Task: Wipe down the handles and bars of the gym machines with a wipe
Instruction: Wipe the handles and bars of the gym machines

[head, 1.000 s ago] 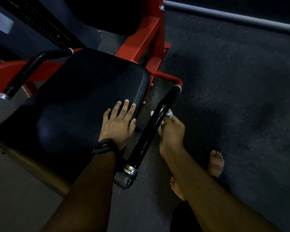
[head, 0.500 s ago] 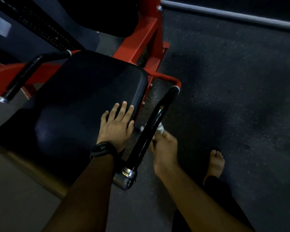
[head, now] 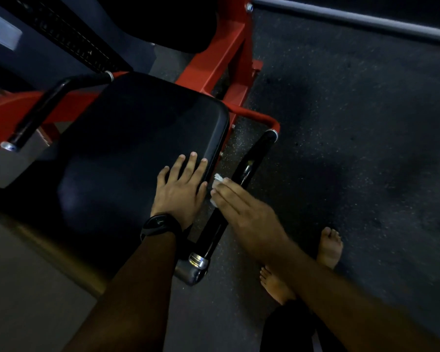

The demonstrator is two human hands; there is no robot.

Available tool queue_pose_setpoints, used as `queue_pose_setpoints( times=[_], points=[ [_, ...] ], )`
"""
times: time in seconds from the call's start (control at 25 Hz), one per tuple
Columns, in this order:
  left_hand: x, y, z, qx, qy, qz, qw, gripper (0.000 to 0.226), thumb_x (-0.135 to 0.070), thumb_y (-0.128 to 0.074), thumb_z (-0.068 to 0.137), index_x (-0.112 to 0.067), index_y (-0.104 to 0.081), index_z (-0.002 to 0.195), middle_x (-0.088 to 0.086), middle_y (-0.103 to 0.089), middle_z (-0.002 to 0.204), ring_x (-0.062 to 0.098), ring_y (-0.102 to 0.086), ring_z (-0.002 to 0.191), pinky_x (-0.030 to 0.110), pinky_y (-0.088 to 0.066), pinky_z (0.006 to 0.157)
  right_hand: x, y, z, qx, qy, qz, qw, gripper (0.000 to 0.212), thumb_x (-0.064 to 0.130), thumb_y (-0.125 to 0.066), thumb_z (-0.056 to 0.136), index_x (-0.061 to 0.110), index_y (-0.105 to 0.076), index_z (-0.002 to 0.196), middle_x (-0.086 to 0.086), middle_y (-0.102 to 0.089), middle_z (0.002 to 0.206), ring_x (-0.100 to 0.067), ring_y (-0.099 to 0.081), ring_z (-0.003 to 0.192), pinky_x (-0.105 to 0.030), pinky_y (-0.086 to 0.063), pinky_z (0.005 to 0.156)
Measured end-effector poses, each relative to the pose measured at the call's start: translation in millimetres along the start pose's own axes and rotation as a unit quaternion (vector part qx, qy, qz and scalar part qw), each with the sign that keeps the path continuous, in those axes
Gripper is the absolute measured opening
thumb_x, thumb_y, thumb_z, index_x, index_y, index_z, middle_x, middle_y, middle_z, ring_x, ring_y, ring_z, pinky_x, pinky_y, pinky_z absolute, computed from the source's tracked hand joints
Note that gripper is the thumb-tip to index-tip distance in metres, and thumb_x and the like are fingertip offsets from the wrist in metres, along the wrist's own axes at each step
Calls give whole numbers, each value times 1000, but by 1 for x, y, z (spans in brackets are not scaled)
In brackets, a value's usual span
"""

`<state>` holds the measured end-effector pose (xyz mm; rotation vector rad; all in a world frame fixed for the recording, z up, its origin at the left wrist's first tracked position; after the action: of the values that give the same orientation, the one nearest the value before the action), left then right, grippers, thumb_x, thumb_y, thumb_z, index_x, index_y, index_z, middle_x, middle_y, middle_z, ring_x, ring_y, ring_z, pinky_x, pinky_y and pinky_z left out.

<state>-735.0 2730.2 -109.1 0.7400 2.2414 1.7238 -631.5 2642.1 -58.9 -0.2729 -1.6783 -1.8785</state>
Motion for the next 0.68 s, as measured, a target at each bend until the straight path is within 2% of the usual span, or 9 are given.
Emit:
queue_pose_setpoints(
  times=[0.04, 0.12, 0.2, 0.32, 0.4, 0.48, 0.56, 0.6, 0.68],
  points=[
    [0, 0, 0, 3, 1, -2, 1000, 52, -39, -32, 102, -25, -30, 152, 3, -29, 159, 24, -23, 146, 52, -25, 112, -9, 1, 4, 42, 34, -6, 999, 59, 4, -71, 69, 4, -59, 127, -16, -58, 133, -29, -52, 127, -38, -44, 102],
    [1, 0, 1, 6, 4, -7, 1000, 54, -39, -34, 101, -25, -28, 152, 2, -27, 159, 24, -22, 147, 52, -24, 113, -38, 7, 16, 88, 29, 6, 996, 54, 8, -56, 76, 5, -56, 131, -16, -56, 135, -31, -51, 128, -45, -49, 99],
    [2, 0, 0, 5, 8, -7, 1000, 54, -40, -35, 101, -25, -29, 152, 2, -28, 159, 24, -24, 146, 52, -25, 112, -47, 9, 19, 149, 39, -20, 988, 60, 12, -45, 77, 5, -50, 136, -17, -51, 140, -32, -46, 132, -46, -50, 98],
    [1, 1, 1, 1, 4, -4, 1000, 52, -40, -32, 101, -23, -33, 150, 3, -32, 157, 25, -28, 144, 52, -29, 110, -53, 10, 26, 197, 98, -21, 975, 55, 9, -51, 77, 6, -55, 132, -17, -58, 133, -32, -56, 123, -45, -50, 97],
    [2, 1, 1, 6, 4, -5, 1000, 53, -41, -29, 100, -23, -33, 150, 3, -33, 157, 25, -29, 144, 53, -29, 110, -62, 20, 42, 177, 78, 12, 981, 45, 7, -55, 80, 6, -60, 125, -18, -61, 128, -33, -60, 117, -49, -48, 98],
    [2, -2, 1, 17, 6, -7, 1000, 53, -41, -30, 101, -25, -29, 152, 1, -29, 158, 24, -24, 146, 52, -26, 112, -46, 13, 42, 215, 101, 4, 971, 46, 15, -41, 88, 10, -55, 132, -14, -53, 138, -30, -51, 128, -38, -31, 109],
    [2, -2, 1, 16, 11, -13, 1000, 54, -41, -33, 101, -26, -27, 152, 1, -27, 159, 23, -22, 146, 51, -25, 112, -27, 12, 37, 238, 167, 16, 957, 57, 26, -24, 88, 14, -50, 137, -10, -47, 145, -25, -43, 135, -27, -17, 109],
    [2, -1, 2, 13, 12, -12, 1000, 54, -40, -33, 101, -25, -28, 152, 1, -28, 159, 23, -23, 146, 52, -25, 112, -35, 13, 43, 243, 163, 14, 956, 58, 29, -23, 87, 16, -51, 136, -8, -48, 143, -24, -44, 133, -26, -20, 110],
    [3, -2, 1, 16, 14, -4, 1000, 53, -40, -30, 101, -25, -30, 151, 1, -30, 158, 24, -24, 145, 52, -27, 111, -66, 14, 59, 229, 100, -1, 968, 46, 28, -32, 88, 21, -53, 129, -3, -52, 134, -20, -53, 121, -29, -40, 105]
  ],
)
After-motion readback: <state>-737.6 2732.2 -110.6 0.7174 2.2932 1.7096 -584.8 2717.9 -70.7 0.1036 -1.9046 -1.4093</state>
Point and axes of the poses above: each hand's wrist, its own z-axis towards the middle knuckle, its own y-axis out of the back of the hand, x = y × z, the point moved 10 cm from there along z, towards the middle knuckle
